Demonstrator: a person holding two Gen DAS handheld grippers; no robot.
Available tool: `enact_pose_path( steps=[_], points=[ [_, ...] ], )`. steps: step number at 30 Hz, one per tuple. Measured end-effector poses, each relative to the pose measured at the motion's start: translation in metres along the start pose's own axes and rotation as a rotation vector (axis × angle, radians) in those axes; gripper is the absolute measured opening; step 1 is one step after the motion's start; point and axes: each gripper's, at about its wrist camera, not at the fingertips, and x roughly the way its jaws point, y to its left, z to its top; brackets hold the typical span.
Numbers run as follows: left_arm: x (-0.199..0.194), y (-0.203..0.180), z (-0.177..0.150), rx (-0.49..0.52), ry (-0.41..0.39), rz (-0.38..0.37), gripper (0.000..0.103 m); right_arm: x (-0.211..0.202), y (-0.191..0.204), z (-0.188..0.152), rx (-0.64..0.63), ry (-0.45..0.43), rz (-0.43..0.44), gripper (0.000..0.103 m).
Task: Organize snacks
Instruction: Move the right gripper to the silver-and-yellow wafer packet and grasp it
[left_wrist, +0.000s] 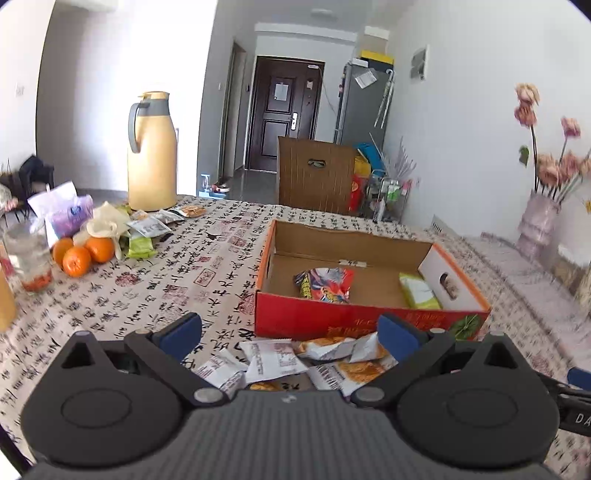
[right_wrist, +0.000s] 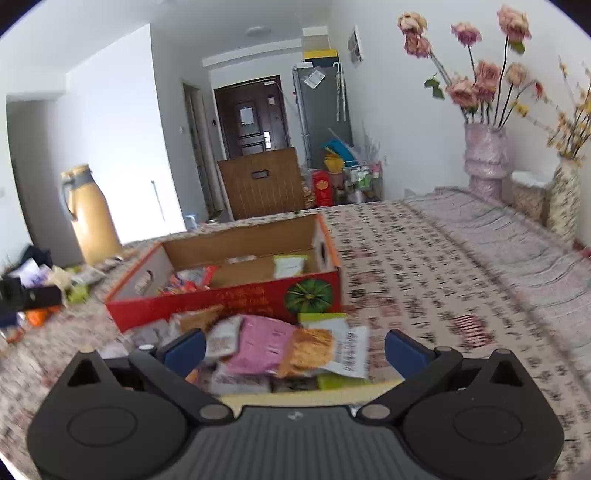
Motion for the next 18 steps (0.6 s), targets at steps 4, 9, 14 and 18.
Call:
enact_pose_path(
  steps=[4,9,14,18],
  points=[
    [0.003,0.001,-0.004,0.005,0.009,0.01,0.103,0.003,0.0,-0.013,-0.033,0.049,-0.006,0.103],
    [0.008,0.007,-0.014,0.015,0.038,0.034,0.103,0.012,0.0,-0.031,-0.054,0.116,-0.013,0.103],
    [0.013,0.01,-0.025,0.019,0.071,0.047,0.103,0.023,0.008,-0.045,-0.075,0.15,-0.039,0.103],
    [0.015,0.012,-0.032,0.023,0.094,0.044,0.103,0.02,0.016,-0.055,-0.147,0.164,-0.034,0.103]
  ],
)
